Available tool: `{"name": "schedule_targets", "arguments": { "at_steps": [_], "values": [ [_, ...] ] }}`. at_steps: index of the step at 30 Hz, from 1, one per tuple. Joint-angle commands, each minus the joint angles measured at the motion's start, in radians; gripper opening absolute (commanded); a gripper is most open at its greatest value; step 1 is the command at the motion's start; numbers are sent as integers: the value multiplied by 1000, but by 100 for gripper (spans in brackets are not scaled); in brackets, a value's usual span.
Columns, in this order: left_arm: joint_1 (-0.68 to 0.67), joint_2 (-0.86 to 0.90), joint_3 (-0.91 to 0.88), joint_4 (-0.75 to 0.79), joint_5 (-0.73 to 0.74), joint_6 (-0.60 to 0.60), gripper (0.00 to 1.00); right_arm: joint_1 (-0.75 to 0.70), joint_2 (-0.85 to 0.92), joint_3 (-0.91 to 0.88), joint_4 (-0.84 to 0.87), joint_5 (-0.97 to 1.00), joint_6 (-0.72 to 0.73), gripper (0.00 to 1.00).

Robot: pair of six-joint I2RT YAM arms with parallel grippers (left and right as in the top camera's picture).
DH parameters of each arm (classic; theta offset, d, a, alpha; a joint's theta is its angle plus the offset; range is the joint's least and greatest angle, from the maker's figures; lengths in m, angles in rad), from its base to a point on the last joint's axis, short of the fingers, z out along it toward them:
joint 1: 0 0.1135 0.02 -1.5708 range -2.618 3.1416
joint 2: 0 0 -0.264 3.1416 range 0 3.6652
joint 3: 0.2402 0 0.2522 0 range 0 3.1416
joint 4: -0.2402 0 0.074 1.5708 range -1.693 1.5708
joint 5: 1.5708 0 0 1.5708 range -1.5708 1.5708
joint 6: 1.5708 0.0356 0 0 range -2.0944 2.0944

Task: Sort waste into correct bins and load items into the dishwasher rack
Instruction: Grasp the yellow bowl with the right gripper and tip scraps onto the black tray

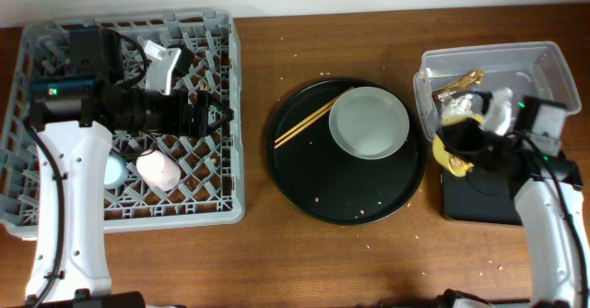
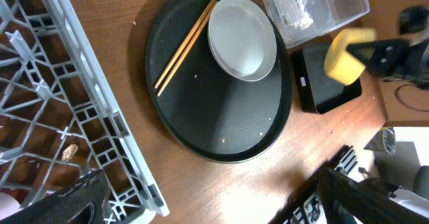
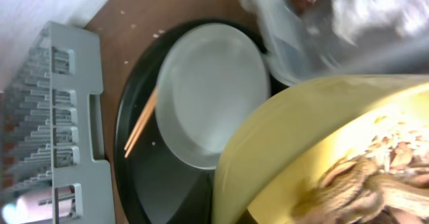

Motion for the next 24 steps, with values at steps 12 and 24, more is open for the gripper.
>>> {"name": "schedule_targets", "arguments": {
  "at_steps": [12,24],
  "values": [
    [4,-21,19,0,3,20,99,-543,109,-257,262,-795,-367,4],
    [4,-21,19,0,3,20,99,-531,98,-256,299,-618,30,4]
  ]
}}
